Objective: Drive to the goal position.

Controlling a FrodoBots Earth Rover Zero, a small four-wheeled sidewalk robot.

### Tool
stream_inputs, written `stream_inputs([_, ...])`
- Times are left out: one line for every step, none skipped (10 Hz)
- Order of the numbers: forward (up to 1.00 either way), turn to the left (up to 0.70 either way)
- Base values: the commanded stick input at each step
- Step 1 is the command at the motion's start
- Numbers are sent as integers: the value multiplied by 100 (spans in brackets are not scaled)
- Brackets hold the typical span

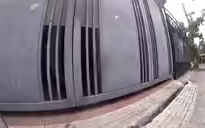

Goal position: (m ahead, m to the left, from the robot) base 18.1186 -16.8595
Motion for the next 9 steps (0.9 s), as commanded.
stream_inputs([0,-3])
stream_inputs([2,-45])
stream_inputs([1,-45])
stream_inputs([1,-45])
stream_inputs([2,-45])
stream_inputs([2,-45])
stream_inputs([0,-45])
stream_inputs([0,-45])
stream_inputs([2,-21])
